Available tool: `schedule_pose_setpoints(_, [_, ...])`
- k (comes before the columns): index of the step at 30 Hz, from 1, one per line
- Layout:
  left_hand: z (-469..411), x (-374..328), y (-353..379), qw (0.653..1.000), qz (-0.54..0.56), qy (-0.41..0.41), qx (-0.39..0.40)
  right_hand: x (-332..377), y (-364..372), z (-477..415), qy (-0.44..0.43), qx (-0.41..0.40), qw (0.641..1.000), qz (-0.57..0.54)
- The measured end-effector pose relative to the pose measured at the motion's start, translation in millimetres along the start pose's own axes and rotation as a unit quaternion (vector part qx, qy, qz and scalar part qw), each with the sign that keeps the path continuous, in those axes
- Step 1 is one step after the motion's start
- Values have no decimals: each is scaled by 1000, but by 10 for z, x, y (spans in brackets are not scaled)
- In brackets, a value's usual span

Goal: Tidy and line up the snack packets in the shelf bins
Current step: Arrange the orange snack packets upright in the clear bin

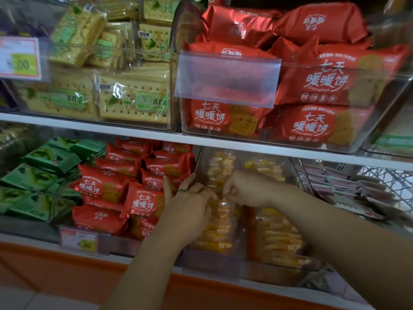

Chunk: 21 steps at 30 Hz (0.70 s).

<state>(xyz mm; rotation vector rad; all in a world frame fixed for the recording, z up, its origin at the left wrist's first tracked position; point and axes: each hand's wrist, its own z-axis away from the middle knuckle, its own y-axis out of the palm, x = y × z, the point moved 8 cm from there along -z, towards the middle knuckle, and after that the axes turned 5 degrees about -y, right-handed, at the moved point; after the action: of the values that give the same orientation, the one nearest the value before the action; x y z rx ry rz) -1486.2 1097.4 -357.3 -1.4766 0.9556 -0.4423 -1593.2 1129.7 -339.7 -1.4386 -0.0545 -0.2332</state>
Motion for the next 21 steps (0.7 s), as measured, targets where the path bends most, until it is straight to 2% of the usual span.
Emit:
schedule_pose_setpoints(5, [20, -7, -16, 1000, 9, -4, -4, -17, 40, -110, 20, 0, 999, 25])
schedule_pose_setpoints(9, [23, -7, -23, 1000, 8, -1, -5, -47, -20, -41, 19, -35, 999, -36])
schedule_pose_setpoints(15, [20, 6, -14, 1000, 23, -4, -10, -133, -67, 56, 22, -8, 986, -163])
schedule_pose_setpoints(17, [21, 9, -26, 999, 33, -7, -15, -165, -188, 83, 13, -28, 991, -131])
schedule_pose_setpoints(21, [18, 6, -50, 999, 32, -13, -20, -154, -82, 107, 23, 16, 998, -53])
